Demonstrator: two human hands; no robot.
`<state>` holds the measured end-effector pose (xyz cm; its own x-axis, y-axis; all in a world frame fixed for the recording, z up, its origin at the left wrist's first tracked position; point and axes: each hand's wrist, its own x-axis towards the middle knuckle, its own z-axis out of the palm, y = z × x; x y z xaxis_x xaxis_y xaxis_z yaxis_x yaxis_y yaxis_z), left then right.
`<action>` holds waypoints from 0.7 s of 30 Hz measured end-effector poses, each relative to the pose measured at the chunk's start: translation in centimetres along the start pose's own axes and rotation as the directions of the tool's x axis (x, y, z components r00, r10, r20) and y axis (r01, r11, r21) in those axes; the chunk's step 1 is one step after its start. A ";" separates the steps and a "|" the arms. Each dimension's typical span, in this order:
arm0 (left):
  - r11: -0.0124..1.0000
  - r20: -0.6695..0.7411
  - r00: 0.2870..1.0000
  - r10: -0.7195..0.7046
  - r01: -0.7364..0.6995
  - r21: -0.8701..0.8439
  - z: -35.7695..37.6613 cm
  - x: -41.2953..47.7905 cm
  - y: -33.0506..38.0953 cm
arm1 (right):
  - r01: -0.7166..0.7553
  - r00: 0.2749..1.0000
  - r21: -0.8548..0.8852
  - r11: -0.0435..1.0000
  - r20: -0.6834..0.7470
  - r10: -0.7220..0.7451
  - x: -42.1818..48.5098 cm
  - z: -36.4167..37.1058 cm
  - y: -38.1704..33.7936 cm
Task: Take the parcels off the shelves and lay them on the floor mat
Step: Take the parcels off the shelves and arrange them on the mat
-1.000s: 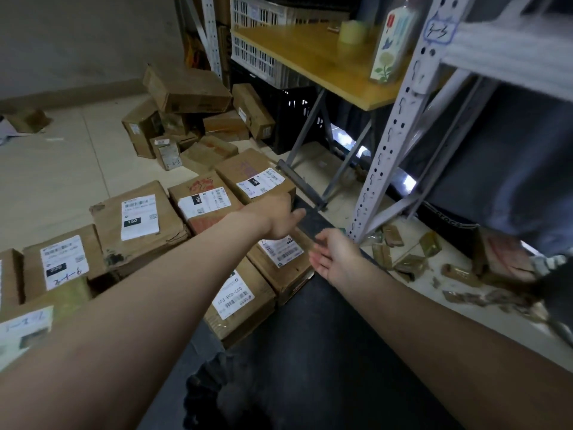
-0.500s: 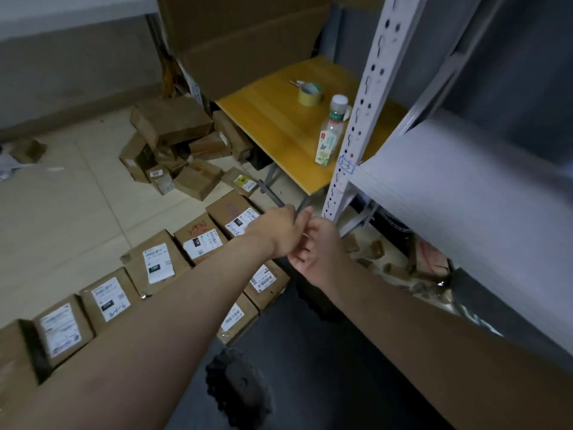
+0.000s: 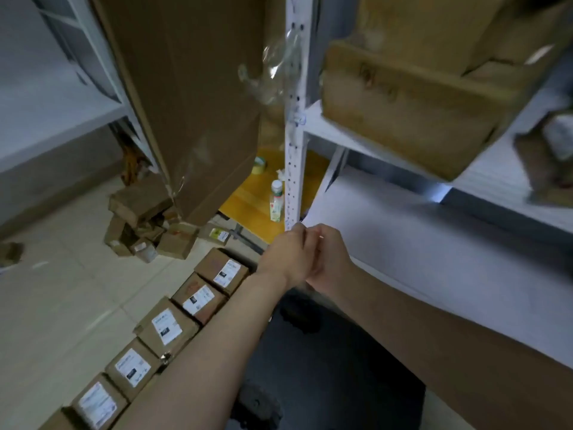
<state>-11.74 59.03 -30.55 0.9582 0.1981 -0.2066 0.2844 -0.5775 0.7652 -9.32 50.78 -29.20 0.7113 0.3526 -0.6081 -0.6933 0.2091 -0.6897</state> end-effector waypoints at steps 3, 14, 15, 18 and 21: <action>0.992 0.052 0.990 0.128 -0.127 -0.019 -1.2 -1.9 5.5 | 0.079 0.996 0.007 0.997 -0.033 -0.079 -4.0 -1.5 -4.1; 0.813 0.189 0.821 0.539 -0.566 0.140 -3.3 -4.8 30.4 | 0.445 0.880 0.153 0.883 -0.258 -0.399 -23.4 -8.8 -22.6; 0.799 0.191 0.808 0.558 -0.585 0.141 -3.1 -5.0 32.1 | 0.460 0.869 0.142 0.876 -0.273 -0.412 -24.4 -9.4 -23.4; 0.775 0.188 0.784 0.592 -0.617 0.135 -2.1 -5.2 36.1 | 0.477 0.848 0.081 0.875 -0.305 -0.434 -26.5 -11.6 -24.9; 0.739 0.188 0.753 0.630 -0.656 0.151 -0.8 -4.9 39.3 | 0.528 0.756 -0.036 0.849 -0.437 -0.488 -27.0 -14.2 -26.7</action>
<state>-5.32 35.96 1.01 0.9071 -0.3638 0.2118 -0.4135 -0.6763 0.6096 -8.38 22.77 0.04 0.9266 -0.2340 -0.2945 -0.2090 0.3305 -0.9203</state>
